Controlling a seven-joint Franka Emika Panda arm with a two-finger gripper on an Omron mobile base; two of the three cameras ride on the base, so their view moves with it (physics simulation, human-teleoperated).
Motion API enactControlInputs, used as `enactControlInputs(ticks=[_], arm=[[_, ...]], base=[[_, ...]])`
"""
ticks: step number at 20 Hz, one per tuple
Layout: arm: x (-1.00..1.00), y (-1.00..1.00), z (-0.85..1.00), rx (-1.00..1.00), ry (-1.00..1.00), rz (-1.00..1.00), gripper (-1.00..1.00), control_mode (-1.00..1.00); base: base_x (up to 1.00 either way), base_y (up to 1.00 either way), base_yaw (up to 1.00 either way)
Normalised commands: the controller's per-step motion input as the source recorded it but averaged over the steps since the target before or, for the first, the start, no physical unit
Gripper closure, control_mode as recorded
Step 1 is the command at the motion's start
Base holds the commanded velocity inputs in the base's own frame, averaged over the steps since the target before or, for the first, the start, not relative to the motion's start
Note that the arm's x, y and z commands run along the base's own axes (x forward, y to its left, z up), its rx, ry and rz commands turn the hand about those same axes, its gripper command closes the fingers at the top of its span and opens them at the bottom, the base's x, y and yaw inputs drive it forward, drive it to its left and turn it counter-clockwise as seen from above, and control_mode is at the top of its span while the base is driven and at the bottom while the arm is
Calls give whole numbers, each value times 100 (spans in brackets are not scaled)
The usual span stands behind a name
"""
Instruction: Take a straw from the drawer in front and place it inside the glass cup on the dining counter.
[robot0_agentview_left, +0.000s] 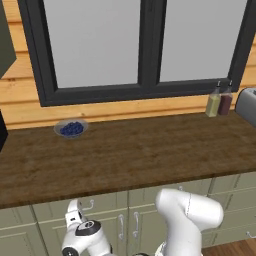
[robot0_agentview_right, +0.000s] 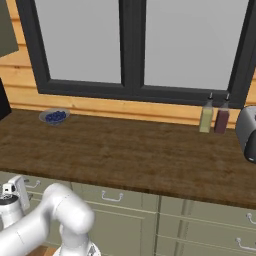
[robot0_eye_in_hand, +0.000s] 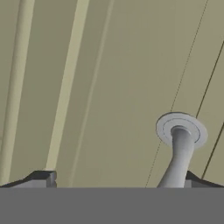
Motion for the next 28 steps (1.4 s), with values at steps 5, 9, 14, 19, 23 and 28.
enactControlInputs(ticks=[5, 9, 14, 19, 23, 28], arm=[[38, 1, -31, 0, -4, 6, -100, -100], [35, 3, -54, 0, -3, 6, -100, -100], [31, 0, -52, 0, -3, 5, 100, -100], [29, 3, -51, 0, -3, 4, 100, -100], [28, 8, -52, 0, -3, 2, 100, -100], [17, 13, -55, 0, 0, 0, 100, -100]], base=[[0, 0, 0], [0, 0, 0], [0, 0, 0], [0, 0, 0], [0, 0, 0], [0, 0, 0]])
